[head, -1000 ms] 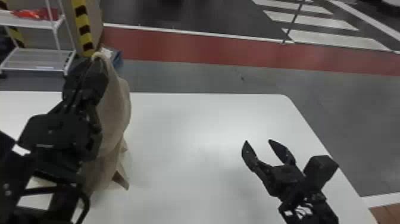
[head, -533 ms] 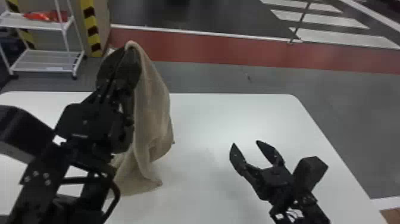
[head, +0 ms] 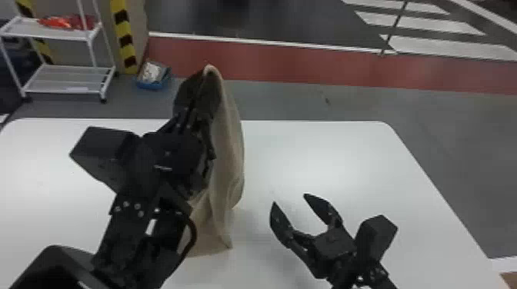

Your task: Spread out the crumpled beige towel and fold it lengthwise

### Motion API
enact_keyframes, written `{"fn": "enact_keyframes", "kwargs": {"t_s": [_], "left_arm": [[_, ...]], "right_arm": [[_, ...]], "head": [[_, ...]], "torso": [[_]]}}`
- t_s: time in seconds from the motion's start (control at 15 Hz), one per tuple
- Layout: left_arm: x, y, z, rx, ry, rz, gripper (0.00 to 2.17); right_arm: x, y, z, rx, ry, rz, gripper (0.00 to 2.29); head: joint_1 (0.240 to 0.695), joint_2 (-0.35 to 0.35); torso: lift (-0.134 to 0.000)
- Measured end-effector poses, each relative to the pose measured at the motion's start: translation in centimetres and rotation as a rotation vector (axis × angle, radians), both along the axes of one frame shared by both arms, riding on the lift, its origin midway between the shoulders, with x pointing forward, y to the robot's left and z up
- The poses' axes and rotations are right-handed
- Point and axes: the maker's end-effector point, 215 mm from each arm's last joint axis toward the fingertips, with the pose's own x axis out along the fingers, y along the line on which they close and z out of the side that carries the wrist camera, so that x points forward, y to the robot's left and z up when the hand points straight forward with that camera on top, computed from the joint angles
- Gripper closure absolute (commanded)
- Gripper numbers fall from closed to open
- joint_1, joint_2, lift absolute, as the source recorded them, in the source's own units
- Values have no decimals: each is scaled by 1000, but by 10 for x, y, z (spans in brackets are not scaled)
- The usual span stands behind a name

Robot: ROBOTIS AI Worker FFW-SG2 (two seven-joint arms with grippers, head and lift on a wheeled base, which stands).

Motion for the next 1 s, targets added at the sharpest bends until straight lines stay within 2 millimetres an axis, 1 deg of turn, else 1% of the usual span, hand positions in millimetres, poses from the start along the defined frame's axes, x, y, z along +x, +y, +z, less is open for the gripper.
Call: {"fn": "enact_keyframes", "kwargs": {"t_s": [0.13, 0.2, 0.33, 0.53, 0.6, 0.67, 0.8, 0.87, 0.93, 1.0], "left_arm": [[3, -2, -1, 5, 0, 0, 1092], [4, -3, 0, 6, -1, 1, 1089], [6, -3, 3, 9, -5, 1, 1092], [9, -1, 7, 9, -12, 5, 1092], [10, -1, 8, 10, -12, 5, 1092], [10, -2, 8, 12, -12, 5, 1089], [10, -2, 9, 13, -13, 4, 1092], [10, -2, 10, 13, -12, 4, 1089], [10, -3, 8, 18, -6, 2, 1092], [11, -3, 6, 24, 1, 2, 1092]], "right_arm": [[-8, 29, -7, -5, 14, 54, 252], [-13, 43, -11, -8, 21, 80, 252], [-19, 65, -20, -12, 37, 122, 255], [-27, 91, -39, -26, 68, 178, 323], [-28, 98, -44, -31, 77, 194, 397], [-29, 103, -48, -34, 82, 206, 417], [-30, 114, -51, -33, 90, 234, 674], [-31, 118, -53, -33, 98, 249, 863], [-32, 122, -56, -30, 111, 270, 1183], [-33, 126, -60, -24, 132, 295, 1436]], "head": [[695, -128], [695, -100], [695, -77], [695, -37], [695, -31], [695, -24], [695, -8], [695, -3], [695, 0], [695, 4]], "torso": [[-124], [-124], [-124], [-124], [-124], [-124], [-124], [-124], [-124], [-124]]}}
